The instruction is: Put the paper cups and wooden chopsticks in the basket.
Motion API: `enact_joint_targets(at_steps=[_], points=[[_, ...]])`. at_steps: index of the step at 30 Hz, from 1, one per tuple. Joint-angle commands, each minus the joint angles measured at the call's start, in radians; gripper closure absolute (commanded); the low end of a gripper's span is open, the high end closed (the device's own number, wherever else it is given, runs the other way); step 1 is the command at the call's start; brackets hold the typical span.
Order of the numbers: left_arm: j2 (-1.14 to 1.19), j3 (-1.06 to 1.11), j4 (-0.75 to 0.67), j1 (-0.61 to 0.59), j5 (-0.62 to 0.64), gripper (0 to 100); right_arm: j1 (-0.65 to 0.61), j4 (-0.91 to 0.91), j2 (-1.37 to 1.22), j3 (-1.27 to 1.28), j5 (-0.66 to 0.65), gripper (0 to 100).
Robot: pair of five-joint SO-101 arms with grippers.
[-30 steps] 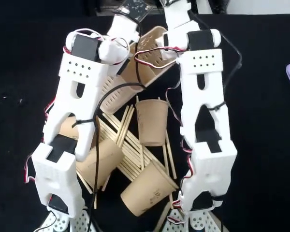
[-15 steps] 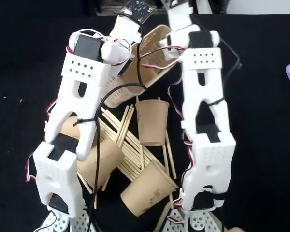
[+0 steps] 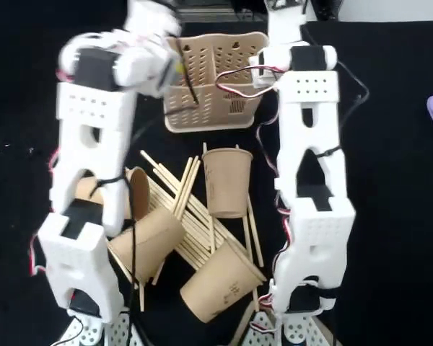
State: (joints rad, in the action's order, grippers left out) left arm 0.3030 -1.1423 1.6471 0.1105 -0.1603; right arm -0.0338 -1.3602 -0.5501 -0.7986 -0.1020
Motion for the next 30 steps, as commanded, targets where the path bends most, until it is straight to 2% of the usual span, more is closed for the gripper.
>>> enact_joint_targets(at_steps=[1,10,15,20,22,26,30], points=[[-0.012,-0.153,0.123,-0.028,0.032,77,0.017,0.005,0.021,-0.033,0.029,98.8],[0.018,0.025,0.071,-0.056,0.044,77,-0.009,-0.02,0.019,-0.03,0.029,98.8],[0.077,0.044,-0.02,-0.064,0.143,77,-0.041,-0.063,0.021,-0.031,0.029,98.8],[0.144,0.035,-0.021,-0.064,0.146,78,-0.06,-0.109,0.021,-0.031,0.029,98.8],[0.167,0.044,-0.018,-0.088,0.144,82,-0.06,-0.127,0.024,-0.031,0.029,98.8],[0.212,0.038,-0.018,-0.143,0.138,97,-0.06,-0.163,0.058,-0.025,0.029,98.8],[0.235,0.035,0.006,-0.17,0.103,97,-0.092,-0.196,0.102,-0.03,0.029,98.8]])
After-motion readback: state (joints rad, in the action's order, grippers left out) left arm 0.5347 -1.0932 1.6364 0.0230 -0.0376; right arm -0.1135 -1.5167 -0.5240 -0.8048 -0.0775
